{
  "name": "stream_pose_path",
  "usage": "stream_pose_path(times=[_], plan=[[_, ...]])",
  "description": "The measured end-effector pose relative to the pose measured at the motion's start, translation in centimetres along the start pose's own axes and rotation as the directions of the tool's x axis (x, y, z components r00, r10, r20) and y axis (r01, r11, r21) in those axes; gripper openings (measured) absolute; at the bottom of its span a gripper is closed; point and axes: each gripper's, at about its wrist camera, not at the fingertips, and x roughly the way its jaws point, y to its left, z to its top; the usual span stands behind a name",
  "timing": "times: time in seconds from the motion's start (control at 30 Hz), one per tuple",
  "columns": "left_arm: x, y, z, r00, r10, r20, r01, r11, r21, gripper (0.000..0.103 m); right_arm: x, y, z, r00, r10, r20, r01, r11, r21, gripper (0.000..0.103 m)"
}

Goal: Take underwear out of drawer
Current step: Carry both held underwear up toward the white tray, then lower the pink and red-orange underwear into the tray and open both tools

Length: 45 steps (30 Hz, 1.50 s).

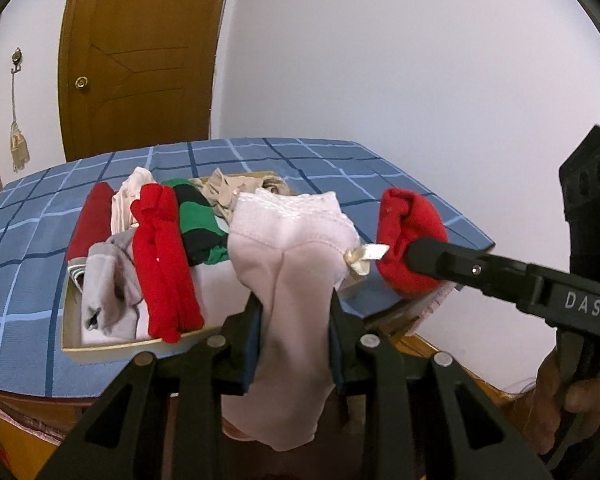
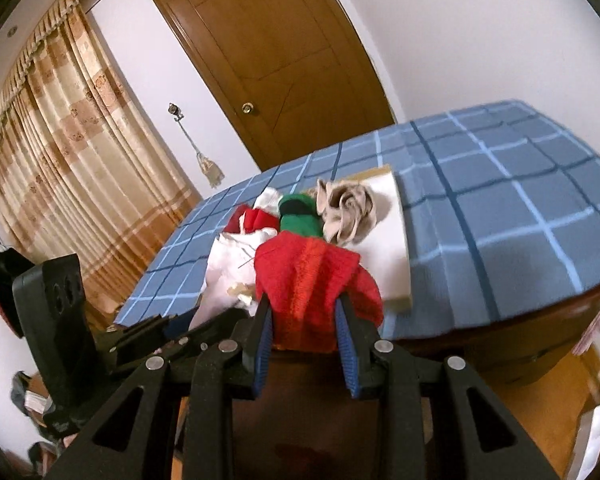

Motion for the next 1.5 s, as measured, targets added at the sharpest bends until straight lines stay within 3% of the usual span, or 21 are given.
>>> stream_pose_path(times=[0.23, 0.53, 1.07, 1.5], plan=[[2.7, 0.5, 1.2, 0.998, 0.065, 0.018, -0.064, 0.996, -0.061, 0.027, 2.1, -0.3, 1.7, 0.997, -0.063, 0.044, 0.064, 0.998, -0.029, 0.032], [6.7, 1.7, 1.8, 0.990, 0.142, 0.004, -0.140, 0.981, -0.134, 0.027, 5.7, -2.1, 3.1, 0.990, -0.134, 0.037, 0.135, 0.990, -0.041, 0.032], [10.9, 2.1, 2.0, 0.980, 0.189, -0.058, -0.197, 0.963, -0.184, 0.027, 10.5, -3.1, 4.0, 0.981, -0.196, -0.007, 0.195, 0.978, -0.074, 0.033], [13.2, 2.9, 1.3, 0.978, 0.185, -0.100, -0.202, 0.956, -0.213, 0.027, 13.8, -3.5, 3.6, 0.970, -0.233, -0.069, 0.225, 0.968, -0.113, 0.033]])
